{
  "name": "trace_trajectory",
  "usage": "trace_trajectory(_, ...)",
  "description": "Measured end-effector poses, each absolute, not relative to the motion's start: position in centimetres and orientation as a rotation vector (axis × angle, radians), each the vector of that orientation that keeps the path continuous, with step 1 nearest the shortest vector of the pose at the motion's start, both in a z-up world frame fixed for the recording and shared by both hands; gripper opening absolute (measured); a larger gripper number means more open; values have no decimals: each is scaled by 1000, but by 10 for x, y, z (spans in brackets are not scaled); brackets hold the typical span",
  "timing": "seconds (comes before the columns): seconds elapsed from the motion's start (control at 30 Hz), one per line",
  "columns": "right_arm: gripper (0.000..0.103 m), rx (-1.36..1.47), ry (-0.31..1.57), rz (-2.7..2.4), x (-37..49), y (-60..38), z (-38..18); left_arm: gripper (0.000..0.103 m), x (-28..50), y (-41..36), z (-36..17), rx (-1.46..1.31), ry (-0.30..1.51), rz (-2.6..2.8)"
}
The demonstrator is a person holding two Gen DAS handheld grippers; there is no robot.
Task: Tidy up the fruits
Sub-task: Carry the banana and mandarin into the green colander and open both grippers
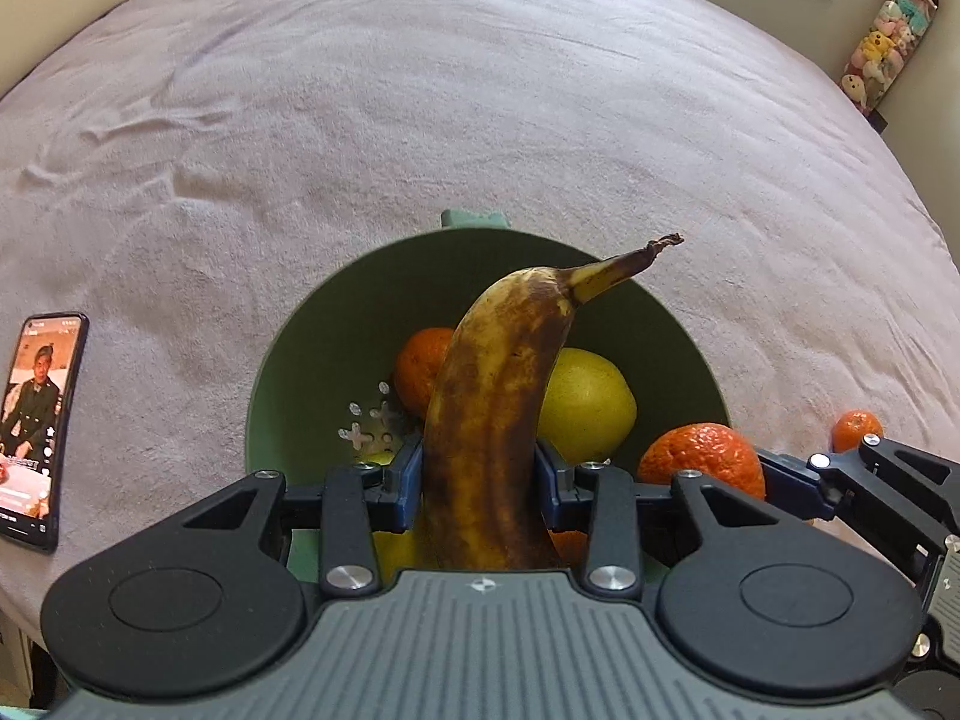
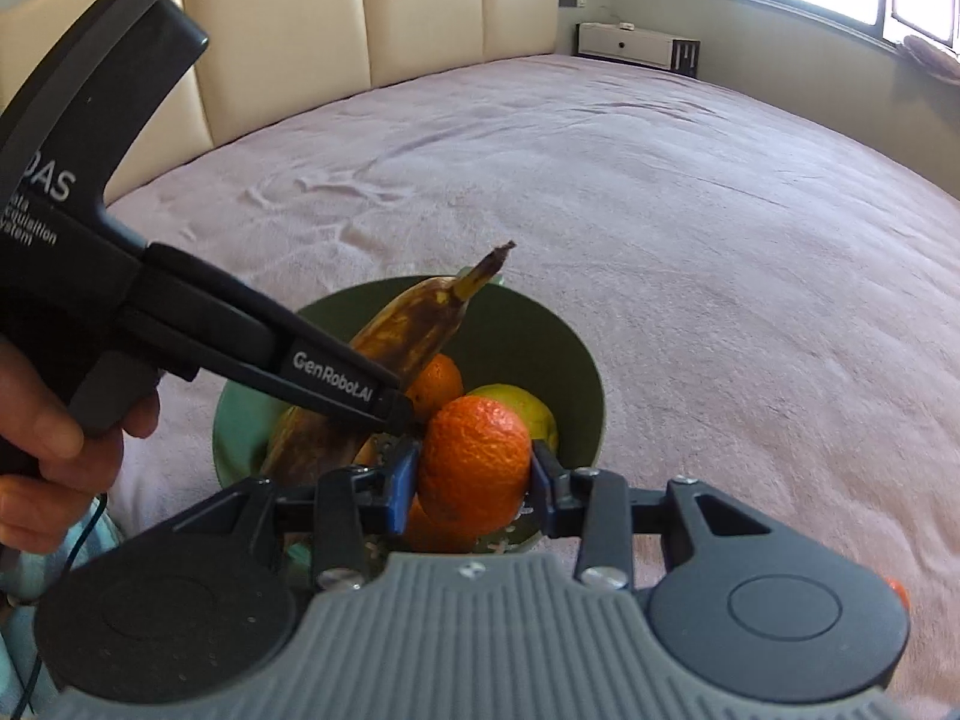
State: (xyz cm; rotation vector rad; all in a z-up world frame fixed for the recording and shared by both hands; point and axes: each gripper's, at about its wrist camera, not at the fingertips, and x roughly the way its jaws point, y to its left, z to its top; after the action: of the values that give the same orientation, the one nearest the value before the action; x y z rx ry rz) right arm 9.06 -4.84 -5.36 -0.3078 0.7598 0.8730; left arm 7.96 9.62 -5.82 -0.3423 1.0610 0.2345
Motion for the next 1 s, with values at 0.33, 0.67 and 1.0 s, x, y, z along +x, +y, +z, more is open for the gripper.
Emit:
trace_trajectory(0.33, 36, -421, 765, 875, 102, -37, -67, 42, 91, 93, -68, -303, 1073, 192)
trace_trajectory(0.67, 36, -493, 762, 888, 104, -24, -81, 43, 96, 85, -72, -263, 1084, 161)
trace_trajectory(1.0, 36, -504, 748, 869, 97, -24, -84, 54, 93, 95, -68, -369, 1063, 163)
